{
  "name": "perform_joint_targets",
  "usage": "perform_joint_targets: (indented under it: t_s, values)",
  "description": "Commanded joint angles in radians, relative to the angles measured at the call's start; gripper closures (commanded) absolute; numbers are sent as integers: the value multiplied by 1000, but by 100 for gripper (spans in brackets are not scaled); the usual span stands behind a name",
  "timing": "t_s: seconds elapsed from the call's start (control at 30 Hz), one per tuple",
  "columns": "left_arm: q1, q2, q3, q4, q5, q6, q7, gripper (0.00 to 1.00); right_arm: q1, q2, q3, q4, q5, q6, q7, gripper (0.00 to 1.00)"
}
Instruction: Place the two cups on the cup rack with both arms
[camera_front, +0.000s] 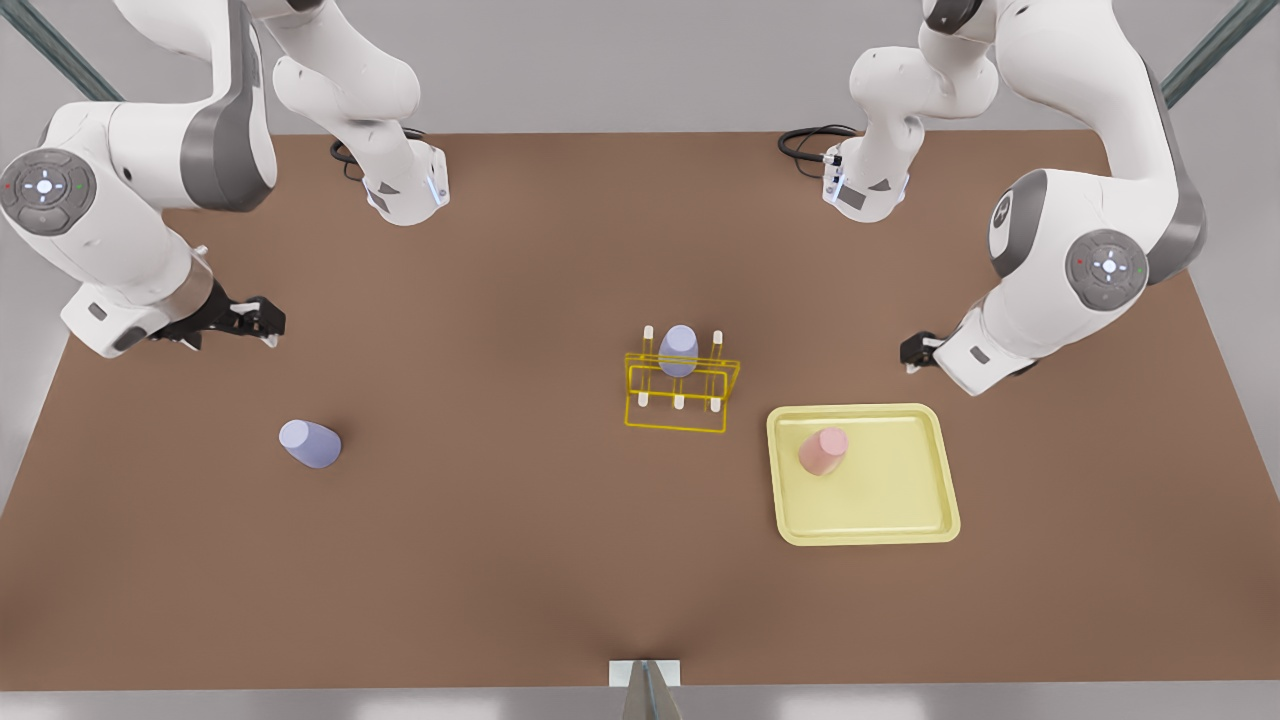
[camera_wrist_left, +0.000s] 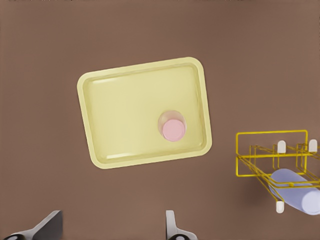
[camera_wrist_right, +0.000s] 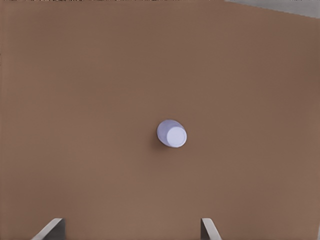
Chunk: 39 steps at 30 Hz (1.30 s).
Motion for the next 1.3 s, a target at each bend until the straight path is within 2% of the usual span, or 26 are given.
perform_joint_targets:
  t_s: [0.0,0.07,0.13,0.27,0.4,0.53,0.63,0.7,0.83,0.93,1.27]
  values:
    - [0,-1,0,0,-1,39,-15,0,-2,-2,0,-4,2,35,-29,0]
    - [-8,49,-2,2,-1,42,-23,0,-2,21,-1,5,-6,44,-29,0]
    - [-12,160,-51,8,5,102,-20,0,-19,136,-4,42,-60,79,-123,0]
    - [-20,276,-49,-84,2,488,-21,0,-148,381,-3,72,-75,277,-161,0]
    - [-35,276,-48,-206,0,665,-23,0,-186,436,-3,-32,5,498,-174,0]
    - [-49,278,-46,-285,0,775,-21,0,-209,366,3,-283,28,786,-174,0]
    - [-51,289,-43,-326,2,781,-21,0,-209,329,3,-379,32,820,-172,0]
    - [-51,302,-40,-329,2,786,-21,0,-209,294,2,-474,34,937,-172,0]
    - [-55,316,-35,-358,0,784,-50,0,-214,285,-1,-538,34,978,-170,0]
    - [-67,322,-25,-374,0,784,-66,0,-225,300,-3,-606,32,1092,-172,0]
    - [-81,345,0,-405,-1,807,-66,0,-245,328,-4,-638,32,1096,-174,0]
